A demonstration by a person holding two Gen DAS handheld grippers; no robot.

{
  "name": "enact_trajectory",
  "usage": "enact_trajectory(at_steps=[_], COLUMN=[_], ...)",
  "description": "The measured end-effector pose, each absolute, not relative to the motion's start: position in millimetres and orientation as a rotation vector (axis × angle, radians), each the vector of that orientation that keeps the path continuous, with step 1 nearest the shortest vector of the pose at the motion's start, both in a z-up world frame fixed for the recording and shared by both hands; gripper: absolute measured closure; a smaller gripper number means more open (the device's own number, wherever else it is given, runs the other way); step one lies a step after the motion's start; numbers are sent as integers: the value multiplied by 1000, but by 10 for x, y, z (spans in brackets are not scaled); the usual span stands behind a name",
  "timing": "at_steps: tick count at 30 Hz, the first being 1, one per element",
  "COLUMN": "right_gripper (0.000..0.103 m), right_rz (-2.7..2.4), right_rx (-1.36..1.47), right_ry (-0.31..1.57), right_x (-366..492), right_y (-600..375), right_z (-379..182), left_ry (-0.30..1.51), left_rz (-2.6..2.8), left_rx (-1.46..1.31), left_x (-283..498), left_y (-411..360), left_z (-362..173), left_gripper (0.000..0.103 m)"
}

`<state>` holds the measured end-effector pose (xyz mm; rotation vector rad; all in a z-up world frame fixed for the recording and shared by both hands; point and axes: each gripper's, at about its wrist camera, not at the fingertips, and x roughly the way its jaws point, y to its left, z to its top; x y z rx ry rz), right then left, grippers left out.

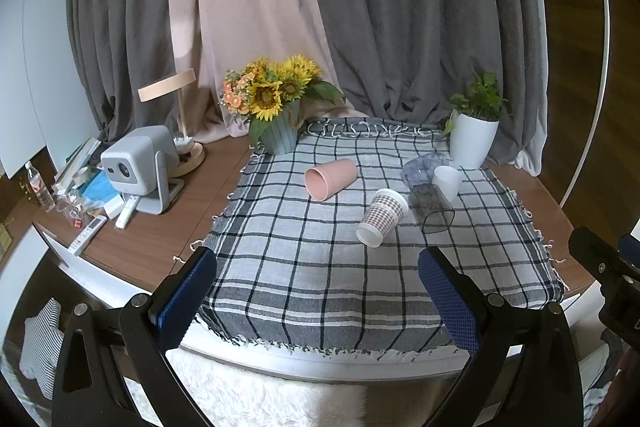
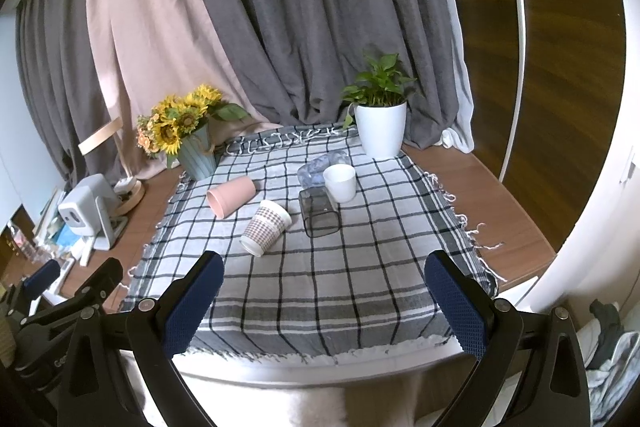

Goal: Flip cup upside down

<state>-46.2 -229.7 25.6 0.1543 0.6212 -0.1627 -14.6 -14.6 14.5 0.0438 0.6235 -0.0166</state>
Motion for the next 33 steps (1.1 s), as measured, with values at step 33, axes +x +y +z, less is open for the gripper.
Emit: enact_trajectory(at_steps=[33], right_gripper=[2], right_rz=[-121], right_rx=[206], right_ry=[699], right_x=[-4], right_y=[-2189], right_z=[-58], left_ry=[772], left_rz=[55], left_rx=[102], left_x=[387], left_y=[61], left_z=[-266], left_gripper=[0])
